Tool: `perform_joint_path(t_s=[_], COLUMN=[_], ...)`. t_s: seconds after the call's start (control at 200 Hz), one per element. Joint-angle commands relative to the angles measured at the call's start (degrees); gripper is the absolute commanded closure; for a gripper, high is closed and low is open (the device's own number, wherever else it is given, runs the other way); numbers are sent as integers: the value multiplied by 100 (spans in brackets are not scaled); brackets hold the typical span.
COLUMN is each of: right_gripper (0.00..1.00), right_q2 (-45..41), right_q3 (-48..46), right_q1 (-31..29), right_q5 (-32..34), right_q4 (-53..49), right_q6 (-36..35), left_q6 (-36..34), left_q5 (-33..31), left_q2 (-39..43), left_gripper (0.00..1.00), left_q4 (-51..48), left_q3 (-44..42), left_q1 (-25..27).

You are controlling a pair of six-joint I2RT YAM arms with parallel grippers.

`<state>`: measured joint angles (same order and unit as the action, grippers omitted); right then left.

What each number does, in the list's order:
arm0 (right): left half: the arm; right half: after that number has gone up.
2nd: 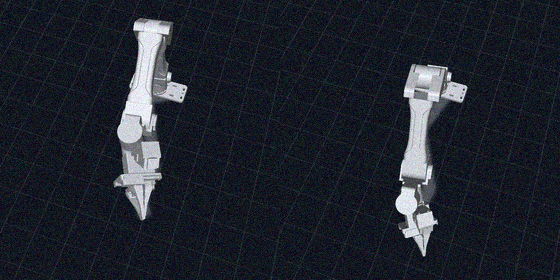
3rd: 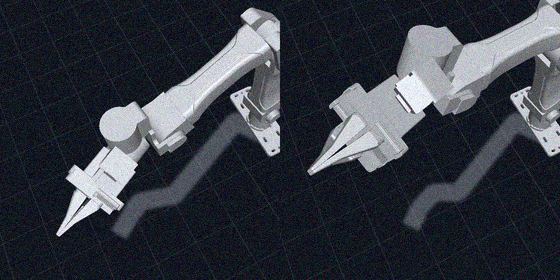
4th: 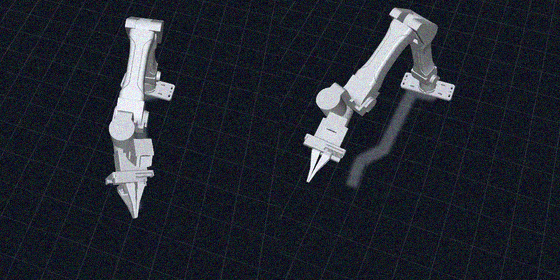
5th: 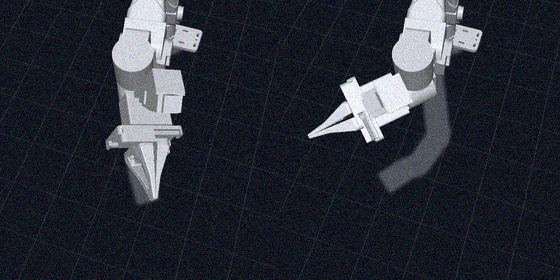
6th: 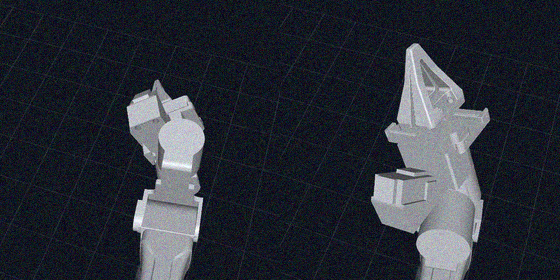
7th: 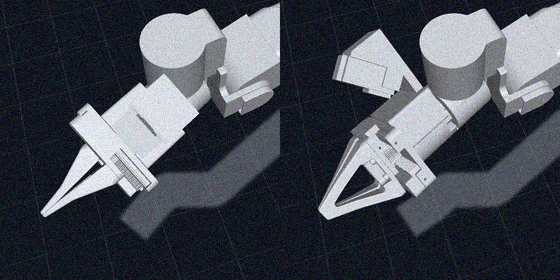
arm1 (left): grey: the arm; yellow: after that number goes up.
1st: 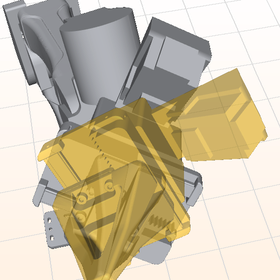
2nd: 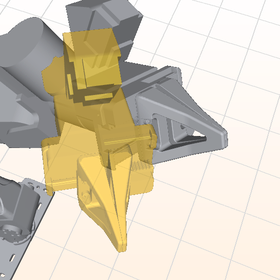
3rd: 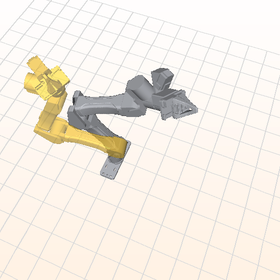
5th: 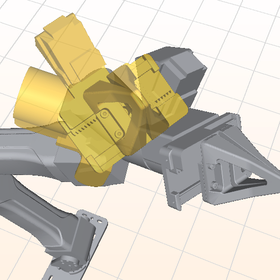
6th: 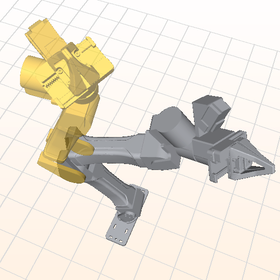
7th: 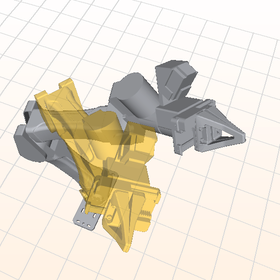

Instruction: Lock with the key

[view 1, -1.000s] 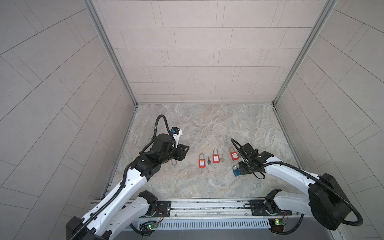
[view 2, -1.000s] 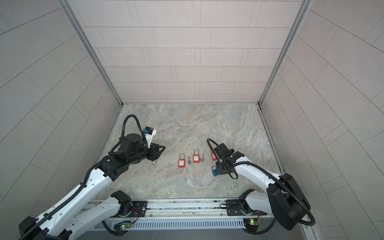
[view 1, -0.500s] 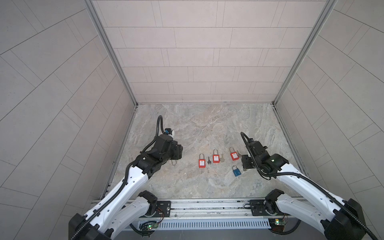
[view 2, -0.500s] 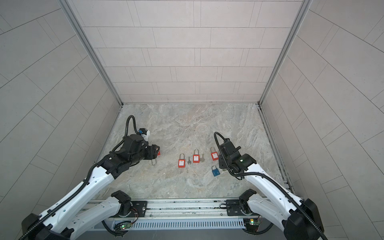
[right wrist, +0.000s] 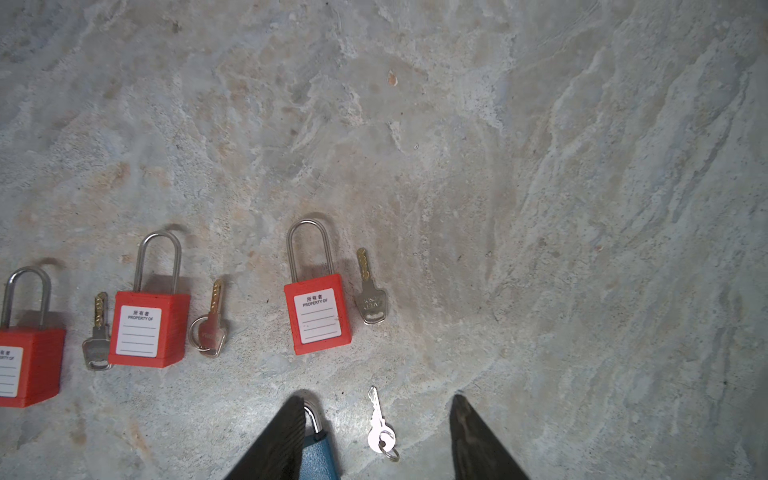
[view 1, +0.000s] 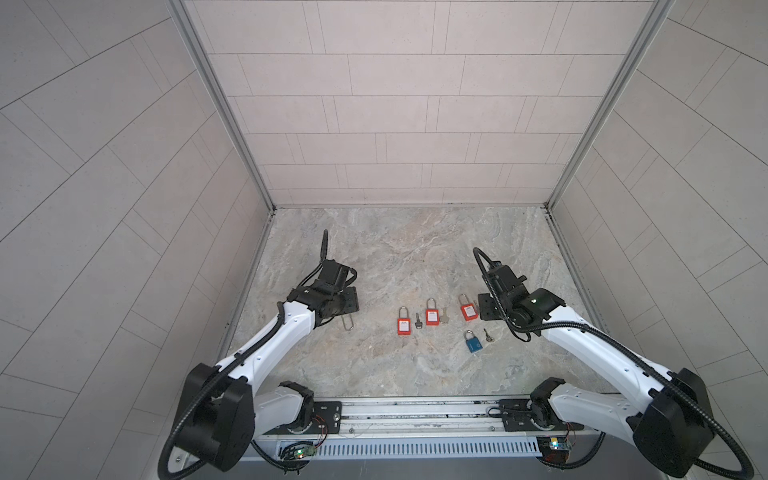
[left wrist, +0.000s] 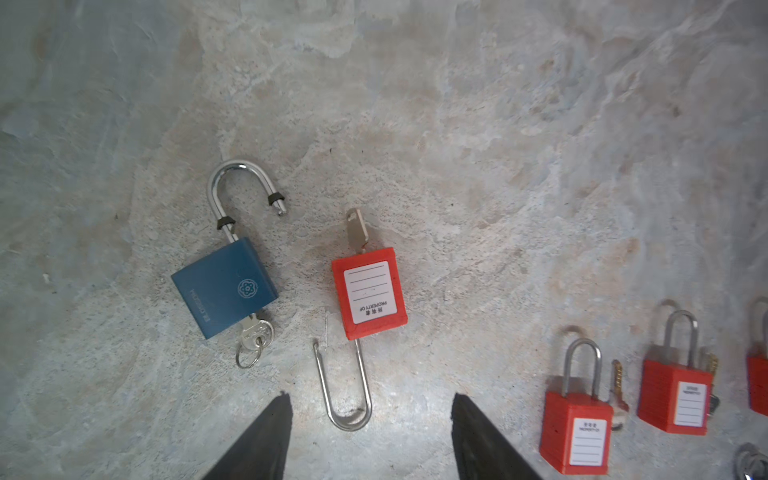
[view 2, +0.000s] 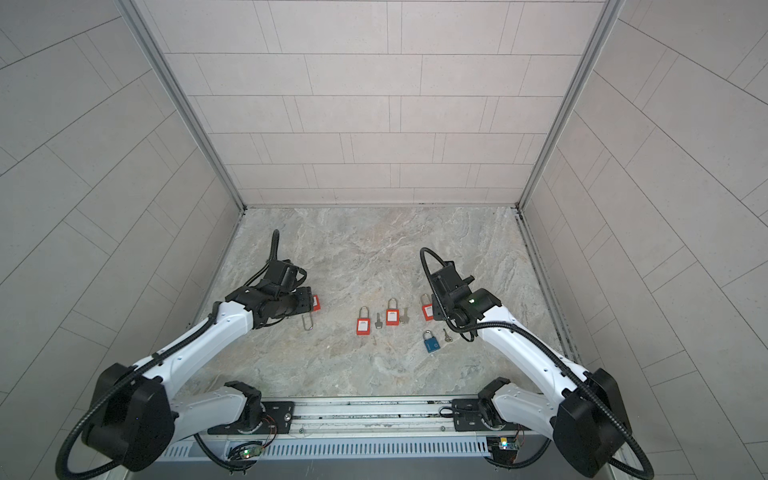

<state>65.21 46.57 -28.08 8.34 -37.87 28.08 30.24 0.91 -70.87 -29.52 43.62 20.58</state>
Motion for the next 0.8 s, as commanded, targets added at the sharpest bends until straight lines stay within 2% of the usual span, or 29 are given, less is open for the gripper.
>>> perform_joint_path(t_s=[0.0, 0.24, 0.465, 0.595, 0.796], right_gripper=[40, 38, 37, 20, 19], right_q2=[79, 386, 718, 783, 537], right_q3=[109, 282, 423, 407, 193], right_q1=[-7, 15, 21, 80, 313], right_q5=[254, 795, 719, 854, 660], right_q4=[-179, -586, -604, -632, -548], right_q6=[-214, -185, -243, 31, 139], left_q6=[-20, -307, -507, -740, -1024], left_q5=[155, 352, 195, 208, 230], left_q2=[-475, -1640, -2107, -2334, -2555], left_gripper=[33, 34, 36, 44, 46], left_q4=[161, -78, -50, -40, -58], left_q3=[248, 788, 968, 1051, 1186], left_q1=[-65, -155, -177, -178, -177])
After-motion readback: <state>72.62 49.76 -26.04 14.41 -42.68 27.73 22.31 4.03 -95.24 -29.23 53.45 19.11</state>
